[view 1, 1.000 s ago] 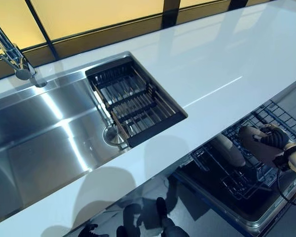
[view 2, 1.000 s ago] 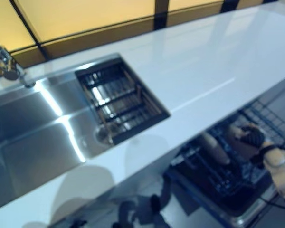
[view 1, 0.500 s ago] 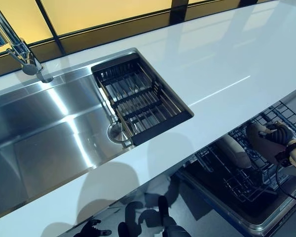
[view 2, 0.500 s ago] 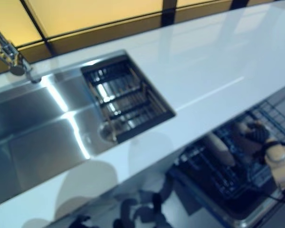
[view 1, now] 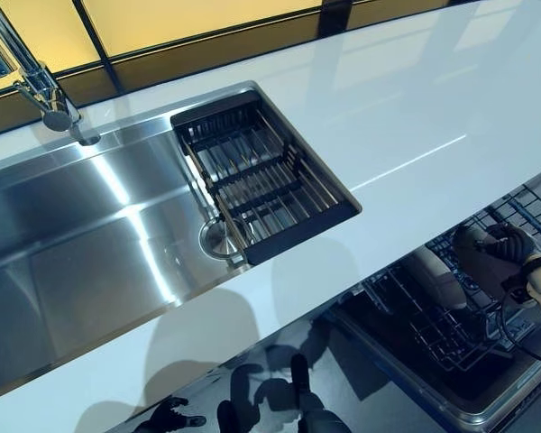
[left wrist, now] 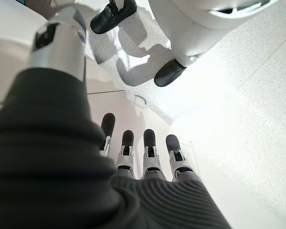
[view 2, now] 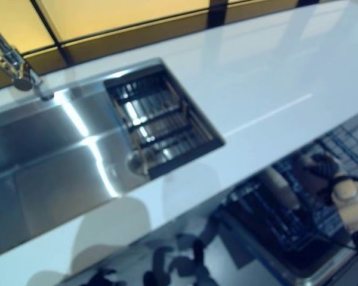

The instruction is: Take plates into dishwasher

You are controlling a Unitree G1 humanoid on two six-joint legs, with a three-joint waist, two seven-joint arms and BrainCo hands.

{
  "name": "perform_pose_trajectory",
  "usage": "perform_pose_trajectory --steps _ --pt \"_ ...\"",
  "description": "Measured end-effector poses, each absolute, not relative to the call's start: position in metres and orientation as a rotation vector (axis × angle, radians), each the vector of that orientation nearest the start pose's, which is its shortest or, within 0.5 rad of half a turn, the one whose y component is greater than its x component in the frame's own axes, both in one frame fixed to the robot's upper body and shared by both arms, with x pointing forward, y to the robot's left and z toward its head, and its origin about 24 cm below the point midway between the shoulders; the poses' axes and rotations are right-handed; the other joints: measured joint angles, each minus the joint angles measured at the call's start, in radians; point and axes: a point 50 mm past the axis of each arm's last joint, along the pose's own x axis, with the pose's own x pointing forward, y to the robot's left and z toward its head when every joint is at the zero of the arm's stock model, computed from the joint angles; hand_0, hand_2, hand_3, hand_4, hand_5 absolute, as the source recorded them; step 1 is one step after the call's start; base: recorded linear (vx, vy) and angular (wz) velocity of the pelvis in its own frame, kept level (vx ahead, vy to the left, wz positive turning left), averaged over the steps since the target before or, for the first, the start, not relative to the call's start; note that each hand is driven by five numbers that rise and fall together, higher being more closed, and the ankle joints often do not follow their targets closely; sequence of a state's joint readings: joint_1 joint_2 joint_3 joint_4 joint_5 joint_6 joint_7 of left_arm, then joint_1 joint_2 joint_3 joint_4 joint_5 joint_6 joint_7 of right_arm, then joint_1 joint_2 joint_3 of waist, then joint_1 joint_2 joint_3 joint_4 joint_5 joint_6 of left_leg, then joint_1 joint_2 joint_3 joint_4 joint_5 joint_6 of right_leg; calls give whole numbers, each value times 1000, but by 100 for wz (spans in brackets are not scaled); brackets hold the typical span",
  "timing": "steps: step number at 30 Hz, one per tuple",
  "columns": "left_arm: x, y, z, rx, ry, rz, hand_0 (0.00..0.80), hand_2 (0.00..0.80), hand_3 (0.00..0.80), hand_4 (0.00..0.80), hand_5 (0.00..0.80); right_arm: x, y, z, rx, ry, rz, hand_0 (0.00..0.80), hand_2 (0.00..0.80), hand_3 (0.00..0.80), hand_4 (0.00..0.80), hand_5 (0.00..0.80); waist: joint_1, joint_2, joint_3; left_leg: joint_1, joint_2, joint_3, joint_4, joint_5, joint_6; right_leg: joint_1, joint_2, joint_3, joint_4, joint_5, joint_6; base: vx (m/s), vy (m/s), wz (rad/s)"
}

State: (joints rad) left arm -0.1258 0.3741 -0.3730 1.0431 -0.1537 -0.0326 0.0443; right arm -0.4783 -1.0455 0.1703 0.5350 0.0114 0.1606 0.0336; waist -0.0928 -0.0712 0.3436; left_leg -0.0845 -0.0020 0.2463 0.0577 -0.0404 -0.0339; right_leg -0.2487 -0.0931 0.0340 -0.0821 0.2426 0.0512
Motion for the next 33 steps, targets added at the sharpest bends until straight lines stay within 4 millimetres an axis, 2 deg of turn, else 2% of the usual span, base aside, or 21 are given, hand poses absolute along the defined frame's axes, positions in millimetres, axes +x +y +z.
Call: perform_pose_trajectory --steps 7,14,24,33 --pt "177 243 -122 432 916 -39 0 0 0 0 0 310 -367 159 -989 265 -274 800 800 800 800 800 3 5 6 -2 0 -3 1 -1 2 0 -1 -3 0 -2 -2 0 0 0" --pt "186 239 -119 436 899 -58 0 0 0 0 0 312 -373 148 -970 336 -298 800 800 800 800 800 21 9 9 -16 0 -14 10 1 -1 -5 -3 -15 0 0 -3 -2 -7 5" --pt "199 237 -113 434 865 -57 0 0 0 0 0 321 -377 155 -953 337 -352 800 800 800 800 800 35 18 26 -58 -2 -31 35 0 1 -32 -9 -27 11 5 -7 -9 6 5" --pt "203 237 -111 434 853 -59 0 0 0 0 0 311 -395 144 -943 424 -419 800 800 800 800 800 43 19 30 -67 -3 -35 44 -2 5 -34 -13 -32 11 6 -7 1 1 0"
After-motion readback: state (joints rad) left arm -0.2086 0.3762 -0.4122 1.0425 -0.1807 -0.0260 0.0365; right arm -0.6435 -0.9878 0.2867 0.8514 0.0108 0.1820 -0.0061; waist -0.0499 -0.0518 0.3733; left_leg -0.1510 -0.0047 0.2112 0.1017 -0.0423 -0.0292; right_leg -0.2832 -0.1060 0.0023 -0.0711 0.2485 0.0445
